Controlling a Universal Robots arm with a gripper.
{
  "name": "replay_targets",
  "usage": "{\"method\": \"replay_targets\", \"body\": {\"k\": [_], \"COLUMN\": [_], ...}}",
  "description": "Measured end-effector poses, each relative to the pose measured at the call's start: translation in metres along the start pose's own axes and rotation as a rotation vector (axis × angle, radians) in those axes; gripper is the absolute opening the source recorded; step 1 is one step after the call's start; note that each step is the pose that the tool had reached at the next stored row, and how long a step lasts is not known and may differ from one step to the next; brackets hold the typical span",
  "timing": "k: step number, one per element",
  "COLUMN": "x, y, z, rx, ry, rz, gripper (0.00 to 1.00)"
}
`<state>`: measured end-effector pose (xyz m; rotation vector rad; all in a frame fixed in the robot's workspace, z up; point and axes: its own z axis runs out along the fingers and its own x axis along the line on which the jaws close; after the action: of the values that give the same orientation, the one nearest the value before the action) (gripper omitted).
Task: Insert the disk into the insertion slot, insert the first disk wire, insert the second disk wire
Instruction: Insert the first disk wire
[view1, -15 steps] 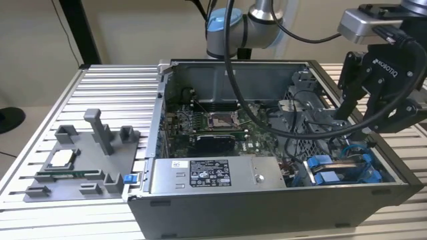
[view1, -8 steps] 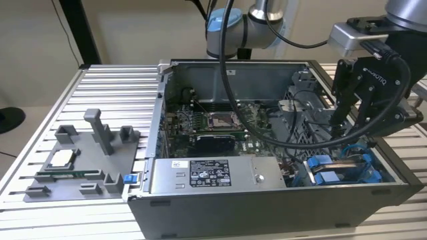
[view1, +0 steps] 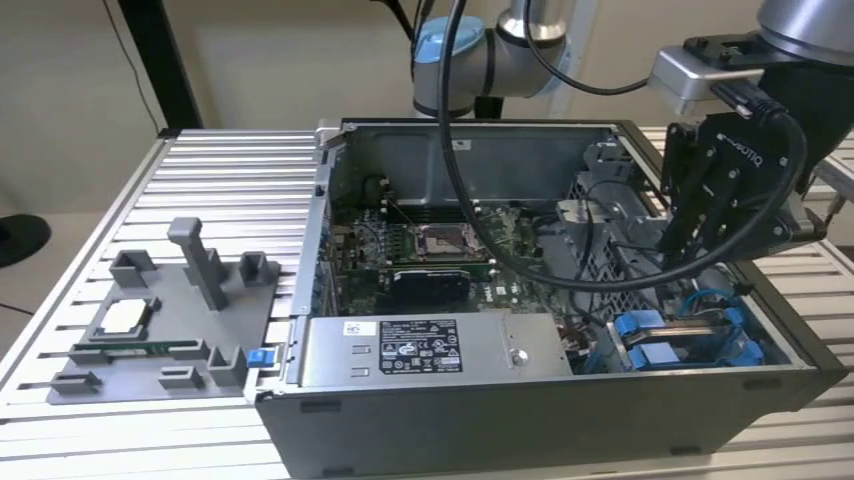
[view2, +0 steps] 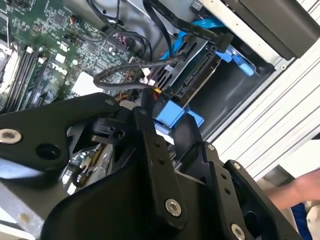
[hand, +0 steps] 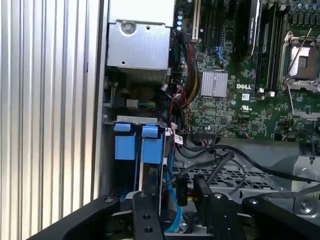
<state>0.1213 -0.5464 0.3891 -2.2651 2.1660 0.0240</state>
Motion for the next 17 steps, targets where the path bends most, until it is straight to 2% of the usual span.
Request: {"method": "replay_targets", "body": {"k": [3,6,7,17], "x": [-0.0004,-0.0004,-0.0004,-0.0011], "y": [0.0000,0.0000,0.0000,0.0013], "z": [0.0011,0.0028,0.0031,0.0037], "rx": [0.0094,0.0229,0.0244,0.0255], "ry": [-0.0004,-0.0003,-0.0008,-0.0019], "rz": [-0.004,-0.005,-0.005,-0.005], "gripper": [1.00,1.00,1.00,1.00]}}
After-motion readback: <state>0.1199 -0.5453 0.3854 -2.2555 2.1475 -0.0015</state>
